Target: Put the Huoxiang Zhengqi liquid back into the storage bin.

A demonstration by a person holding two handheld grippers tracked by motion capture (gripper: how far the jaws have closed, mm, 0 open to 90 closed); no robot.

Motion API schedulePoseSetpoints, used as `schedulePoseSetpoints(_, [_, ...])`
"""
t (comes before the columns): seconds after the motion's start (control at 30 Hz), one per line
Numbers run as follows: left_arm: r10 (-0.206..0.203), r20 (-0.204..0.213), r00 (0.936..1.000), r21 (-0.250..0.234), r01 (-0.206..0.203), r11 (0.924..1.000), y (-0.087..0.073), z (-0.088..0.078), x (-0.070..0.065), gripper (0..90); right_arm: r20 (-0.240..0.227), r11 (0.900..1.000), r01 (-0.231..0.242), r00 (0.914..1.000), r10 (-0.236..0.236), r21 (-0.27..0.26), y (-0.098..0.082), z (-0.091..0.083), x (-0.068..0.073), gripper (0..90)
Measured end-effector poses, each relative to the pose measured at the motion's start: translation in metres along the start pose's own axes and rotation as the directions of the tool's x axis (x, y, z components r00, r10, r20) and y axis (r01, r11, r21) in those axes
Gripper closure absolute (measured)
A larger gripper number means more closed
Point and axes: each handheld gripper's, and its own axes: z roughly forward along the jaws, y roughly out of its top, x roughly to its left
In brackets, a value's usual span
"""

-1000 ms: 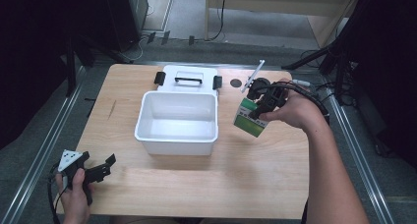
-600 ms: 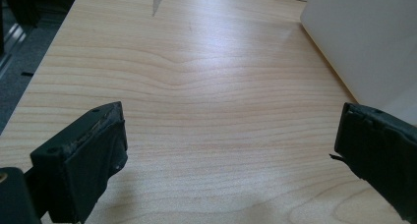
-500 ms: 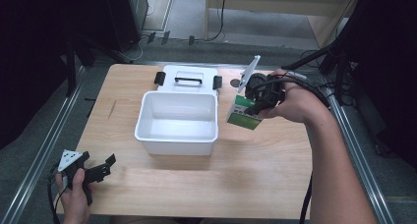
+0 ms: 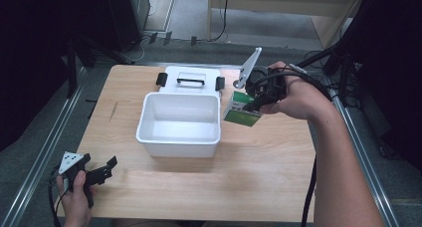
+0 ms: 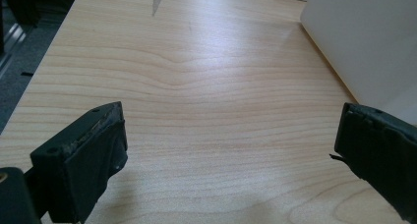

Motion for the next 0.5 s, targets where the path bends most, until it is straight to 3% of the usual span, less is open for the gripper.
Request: schedulePoseSetpoints(0.5, [-0.002,0.001,1.0,0.001,0.002,1.0,0.0,0.0,0.0,0.3,0.004,0.999,0.035,0.9994,-0.035,-0.004,0.032,-0.018,-0.002,64.9])
